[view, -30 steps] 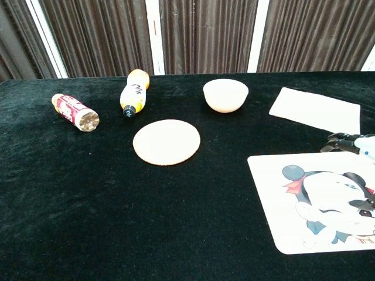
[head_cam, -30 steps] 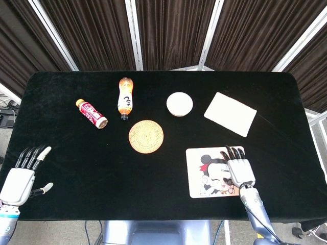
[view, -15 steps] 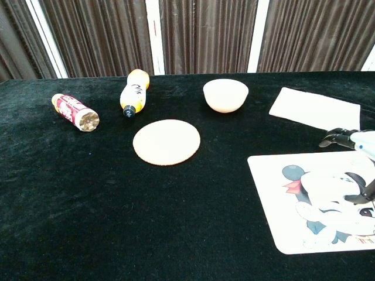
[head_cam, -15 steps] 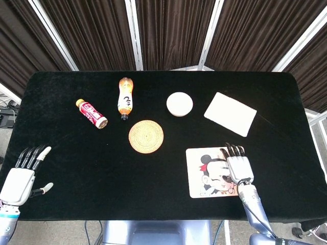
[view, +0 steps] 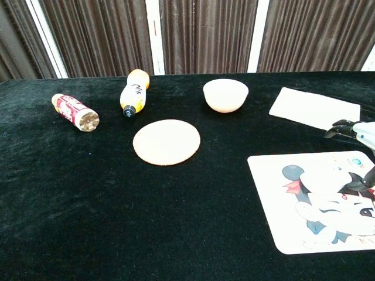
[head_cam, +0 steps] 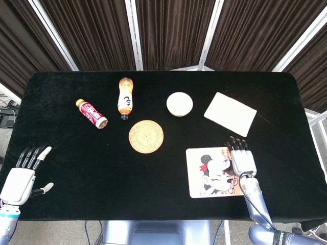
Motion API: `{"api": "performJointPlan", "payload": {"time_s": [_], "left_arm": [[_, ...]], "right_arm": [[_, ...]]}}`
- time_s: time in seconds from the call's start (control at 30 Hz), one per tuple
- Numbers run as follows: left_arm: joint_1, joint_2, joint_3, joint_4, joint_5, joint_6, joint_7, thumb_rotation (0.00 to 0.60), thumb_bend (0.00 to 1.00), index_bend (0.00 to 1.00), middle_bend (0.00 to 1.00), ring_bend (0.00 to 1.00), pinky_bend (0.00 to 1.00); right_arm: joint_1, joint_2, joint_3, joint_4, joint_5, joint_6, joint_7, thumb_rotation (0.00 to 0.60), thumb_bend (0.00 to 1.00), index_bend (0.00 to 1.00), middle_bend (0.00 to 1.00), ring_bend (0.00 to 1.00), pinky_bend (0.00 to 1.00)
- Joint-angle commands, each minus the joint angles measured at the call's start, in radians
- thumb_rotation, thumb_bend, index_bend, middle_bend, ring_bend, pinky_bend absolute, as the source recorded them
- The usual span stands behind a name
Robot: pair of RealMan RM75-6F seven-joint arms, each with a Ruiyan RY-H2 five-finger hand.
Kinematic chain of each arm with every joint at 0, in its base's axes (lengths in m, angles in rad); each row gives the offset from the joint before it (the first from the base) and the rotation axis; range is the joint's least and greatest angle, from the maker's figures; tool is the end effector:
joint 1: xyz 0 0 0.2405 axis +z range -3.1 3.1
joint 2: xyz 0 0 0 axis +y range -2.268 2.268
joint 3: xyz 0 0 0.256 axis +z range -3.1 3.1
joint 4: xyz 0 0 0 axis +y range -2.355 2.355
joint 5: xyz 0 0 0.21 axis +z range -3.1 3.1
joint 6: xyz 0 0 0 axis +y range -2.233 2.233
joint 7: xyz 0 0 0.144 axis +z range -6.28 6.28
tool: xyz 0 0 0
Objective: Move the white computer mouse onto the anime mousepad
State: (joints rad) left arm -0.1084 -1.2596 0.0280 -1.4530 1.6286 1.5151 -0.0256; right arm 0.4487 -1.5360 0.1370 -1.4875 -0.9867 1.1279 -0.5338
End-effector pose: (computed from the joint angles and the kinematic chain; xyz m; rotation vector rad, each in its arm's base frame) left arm -0.3112 0.1721 0.1134 -1.5351 -0.8772 -0.9647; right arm -0.2607 -0.2850 0.0053 1.5702 -1.0294 0.6042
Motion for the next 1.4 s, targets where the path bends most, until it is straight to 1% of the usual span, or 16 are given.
{"api": "performJointPlan", "payload": {"time_s": [0.03, 0.3, 0.8, 1.1, 1.4], "left_arm": [[0.000, 0.000, 0.000, 0.000, 0.000, -0.001, 0.001, 0.600, 0.08, 0.00, 0.00, 0.00, 0.00], [0.001, 0.001, 0.000, -0.004, -0.001, 0.001, 0.002, 0.600, 0.08, 0.00, 0.00, 0.00, 0.00], [-0.001, 0.005, -0.001, -0.009, -0.010, -0.010, -0.003, 0.600, 0.08, 0.00, 0.00, 0.00, 0.00], [-0.002, 0.005, -0.001, -0.007, -0.013, -0.016, -0.007, 0.600, 0.08, 0.00, 0.00, 0.00, 0.00], [-0.003, 0.004, -0.003, -0.007, -0.022, -0.023, -0.008, 0.600, 0.08, 0.00, 0.00, 0.00, 0.00]], "right_arm": [[0.004, -0.003, 0.001, 0.014, 0.000, 0.001, -0.006, 0.600, 0.17, 0.12, 0.00, 0.00, 0.00], [0.012, -0.017, 0.013, 0.052, 0.004, -0.002, 0.011, 0.600, 0.13, 0.12, 0.00, 0.00, 0.00], [0.027, -0.065, 0.031, 0.097, -0.022, 0.001, 0.060, 0.600, 0.10, 0.12, 0.00, 0.00, 0.00], [0.041, -0.101, 0.041, 0.159, -0.054, 0.008, 0.085, 0.600, 0.07, 0.12, 0.00, 0.00, 0.00], [0.052, -0.122, 0.053, 0.195, -0.080, 0.011, 0.116, 0.600, 0.06, 0.12, 0.00, 0.00, 0.00]]}}
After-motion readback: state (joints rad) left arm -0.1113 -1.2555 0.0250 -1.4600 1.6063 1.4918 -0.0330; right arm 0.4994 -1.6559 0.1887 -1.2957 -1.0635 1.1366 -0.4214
